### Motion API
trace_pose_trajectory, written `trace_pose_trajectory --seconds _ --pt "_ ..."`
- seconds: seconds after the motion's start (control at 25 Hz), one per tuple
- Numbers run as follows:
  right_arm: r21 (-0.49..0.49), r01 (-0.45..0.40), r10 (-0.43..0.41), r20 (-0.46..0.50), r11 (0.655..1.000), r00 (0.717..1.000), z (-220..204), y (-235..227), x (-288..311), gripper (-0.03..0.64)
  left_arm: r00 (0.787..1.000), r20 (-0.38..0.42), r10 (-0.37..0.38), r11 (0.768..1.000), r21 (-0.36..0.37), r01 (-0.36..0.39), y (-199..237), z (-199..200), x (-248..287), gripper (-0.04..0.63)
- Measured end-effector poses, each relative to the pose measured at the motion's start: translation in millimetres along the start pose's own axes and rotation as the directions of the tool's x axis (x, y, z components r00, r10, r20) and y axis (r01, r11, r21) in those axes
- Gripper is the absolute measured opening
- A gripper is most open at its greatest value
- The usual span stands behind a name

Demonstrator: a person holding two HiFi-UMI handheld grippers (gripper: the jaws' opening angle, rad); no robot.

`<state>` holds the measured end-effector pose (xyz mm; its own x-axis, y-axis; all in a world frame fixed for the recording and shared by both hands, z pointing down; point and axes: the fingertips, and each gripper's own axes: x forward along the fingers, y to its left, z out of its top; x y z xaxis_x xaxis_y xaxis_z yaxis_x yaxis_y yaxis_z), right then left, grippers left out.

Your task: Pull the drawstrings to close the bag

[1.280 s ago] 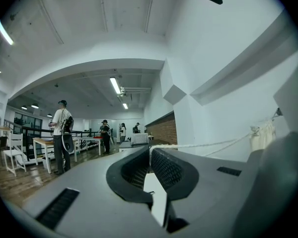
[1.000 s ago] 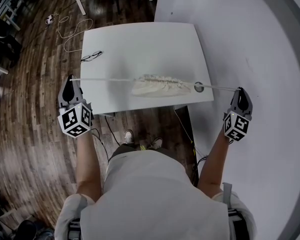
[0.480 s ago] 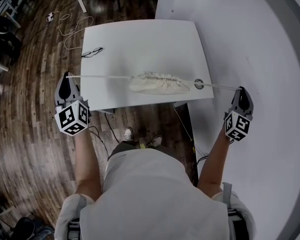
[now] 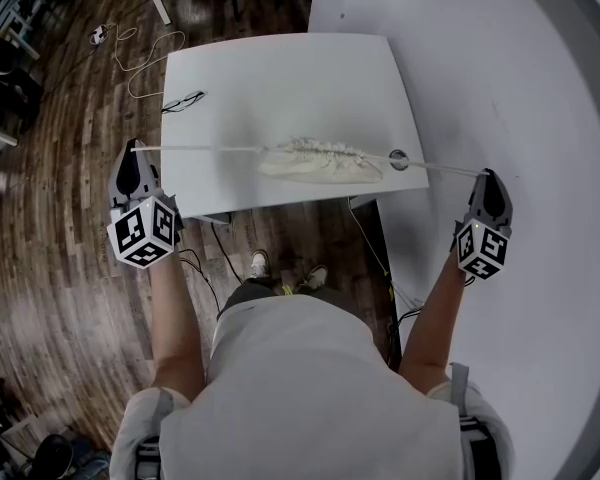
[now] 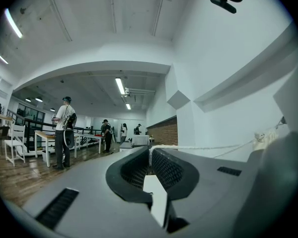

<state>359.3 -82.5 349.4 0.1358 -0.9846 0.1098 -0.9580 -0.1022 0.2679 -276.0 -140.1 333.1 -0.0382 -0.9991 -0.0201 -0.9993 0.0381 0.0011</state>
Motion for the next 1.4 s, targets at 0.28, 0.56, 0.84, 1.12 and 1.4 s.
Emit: trace_pose_trajectory --seconds 0.28,0.56,0.84,1.12,1.4 --pt "0.009 0.001 -0.001 0.006 1.000 1.000 -0.8 -5.3 -3.6 0.048 1.000 0.009 -0.015 1.000 0.007 0.015 -5.1 4.2 1.7 0.025" --pt "0.026 -0.006 0.006 0.026 1.000 1.000 5.1 -4.0 -3.4 0.047 1.000 0.023 -0.019 1.000 0.011 0.018 -2.1 8.5 3.4 0.025" --pt "0.033 -0.003 0.002 0.022 0.999 1.000 2.6 -3.8 -2.7 0.048 1.000 0.009 -0.026 1.000 0.017 0.025 -1.9 5.3 4.1 0.025" --pt "0.054 0.006 -0.007 0.017 0.999 1.000 -0.4 -6.9 -6.7 0.048 0.999 -0.008 -0.050 0.999 0.017 0.050 -5.3 1.4 8.2 0.029" --pt "0.066 0.009 -0.010 0.025 0.998 1.000 4.4 -6.9 -8.2 0.048 0.998 0.002 -0.060 0.998 0.023 0.059 -3.4 6.6 10.7 0.029"
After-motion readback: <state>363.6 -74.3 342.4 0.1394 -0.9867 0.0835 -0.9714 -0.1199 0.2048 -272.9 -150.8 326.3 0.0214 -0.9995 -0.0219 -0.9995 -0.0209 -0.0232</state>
